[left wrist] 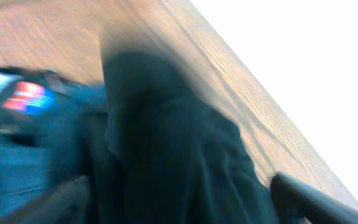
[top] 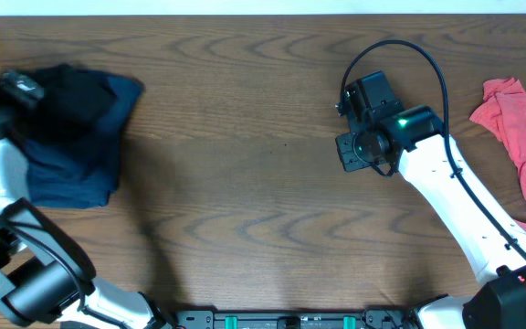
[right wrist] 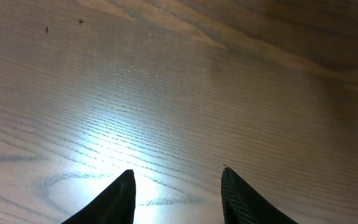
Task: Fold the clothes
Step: 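Carry the bundle left and place it on the blue clothes stack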
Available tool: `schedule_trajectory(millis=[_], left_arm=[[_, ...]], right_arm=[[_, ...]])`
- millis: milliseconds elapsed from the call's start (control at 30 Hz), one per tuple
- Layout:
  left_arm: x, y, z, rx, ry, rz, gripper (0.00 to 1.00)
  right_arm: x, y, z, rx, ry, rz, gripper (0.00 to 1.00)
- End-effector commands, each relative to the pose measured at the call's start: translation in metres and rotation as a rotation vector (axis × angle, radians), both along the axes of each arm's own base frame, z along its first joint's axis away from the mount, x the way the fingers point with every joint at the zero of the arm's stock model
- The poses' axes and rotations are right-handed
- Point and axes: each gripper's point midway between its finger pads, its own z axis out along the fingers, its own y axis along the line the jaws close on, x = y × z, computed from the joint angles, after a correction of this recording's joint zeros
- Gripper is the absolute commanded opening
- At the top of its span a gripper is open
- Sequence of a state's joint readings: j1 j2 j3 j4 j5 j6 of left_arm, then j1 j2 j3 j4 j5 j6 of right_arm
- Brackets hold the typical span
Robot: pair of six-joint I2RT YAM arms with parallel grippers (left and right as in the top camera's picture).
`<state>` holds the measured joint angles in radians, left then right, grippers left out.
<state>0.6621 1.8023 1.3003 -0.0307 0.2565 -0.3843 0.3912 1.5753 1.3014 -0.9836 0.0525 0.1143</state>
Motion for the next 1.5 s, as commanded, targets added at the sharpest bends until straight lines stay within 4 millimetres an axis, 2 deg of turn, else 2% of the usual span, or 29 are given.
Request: schedule_trajectory(millis=[0,133,233,367,467,533,567,600,667,700,733,867,933,1000,1067,1200,1367,1467], left_arm=[[-0.012,0.020,0.025,0.016,-0.067,0.030,0.98],[-0.015,0.018,0.070,0.018,-0.195,0.008,0.98],[-0.008,0.002,0.108,0.070,-0.280,-0.049,0.98],[0.010,-0.044,0.138,0.098,-0.356,-0.204,0.98],[0.026,-0.084,0.134,0.051,-0.357,-0.328,0.98],[0.032,-0.103,0.113,-0.008,-0.299,-0.357,0.98],[0.034,-0.111,0.096,-0.048,-0.250,-0.363,0.98],[0.033,-0.115,0.083,-0.074,-0.213,-0.359,0.98],[0.026,-0.117,0.044,-0.136,-0.093,-0.317,0.98],[0.020,-0.117,0.022,-0.163,-0.020,-0.293,0.98],[0.005,-0.115,-0.015,-0.201,0.107,-0.250,0.98],[-0.040,-0.112,-0.113,-0.329,0.378,-0.146,0.98],[-0.044,-0.120,-0.139,-0.436,0.383,-0.158,0.98],[-0.036,-0.130,-0.148,-0.536,0.329,-0.224,0.98],[-0.028,-0.132,-0.142,-0.566,0.267,-0.269,0.98],[-0.008,-0.138,-0.095,-0.526,0.095,-0.408,0.98],[0.006,-0.154,-0.004,-0.297,-0.083,-0.563,0.98],[0.010,-0.181,0.054,-0.158,-0.185,-0.652,0.98]], right_arm=[[0.003,-0.004,0.009,0.011,-0.027,-0.025,0.43],[0.005,-0.004,0.010,0.013,-0.033,-0.027,0.44],[0.005,-0.005,0.010,0.014,-0.034,-0.028,0.44],[0.006,-0.004,0.010,0.015,-0.038,-0.028,0.44],[0.007,-0.004,0.011,0.017,-0.041,-0.028,0.44],[0.006,-0.004,0.011,0.017,-0.040,-0.028,0.44],[0.006,-0.004,0.011,0.017,-0.040,-0.028,0.44],[0.006,-0.004,0.011,0.017,-0.039,-0.028,0.44],[0.006,-0.004,0.010,0.017,-0.038,-0.028,0.43],[0.006,-0.004,0.010,0.016,-0.037,-0.028,0.43],[0.005,-0.004,0.010,0.016,-0.035,-0.028,0.43],[0.004,-0.005,0.010,0.014,-0.031,-0.028,0.43],[0.004,-0.005,0.010,0.014,-0.031,-0.028,0.43],[0.004,-0.005,0.010,0.012,-0.029,-0.028,0.43],[0.003,-0.005,0.009,0.011,-0.026,-0.028,0.43],[0.002,-0.005,0.009,0.010,-0.023,-0.028,0.44],[0.007,-0.006,0.010,0.016,-0.039,-0.033,0.43],[0.011,-0.005,0.012,0.024,-0.055,-0.036,0.44]])
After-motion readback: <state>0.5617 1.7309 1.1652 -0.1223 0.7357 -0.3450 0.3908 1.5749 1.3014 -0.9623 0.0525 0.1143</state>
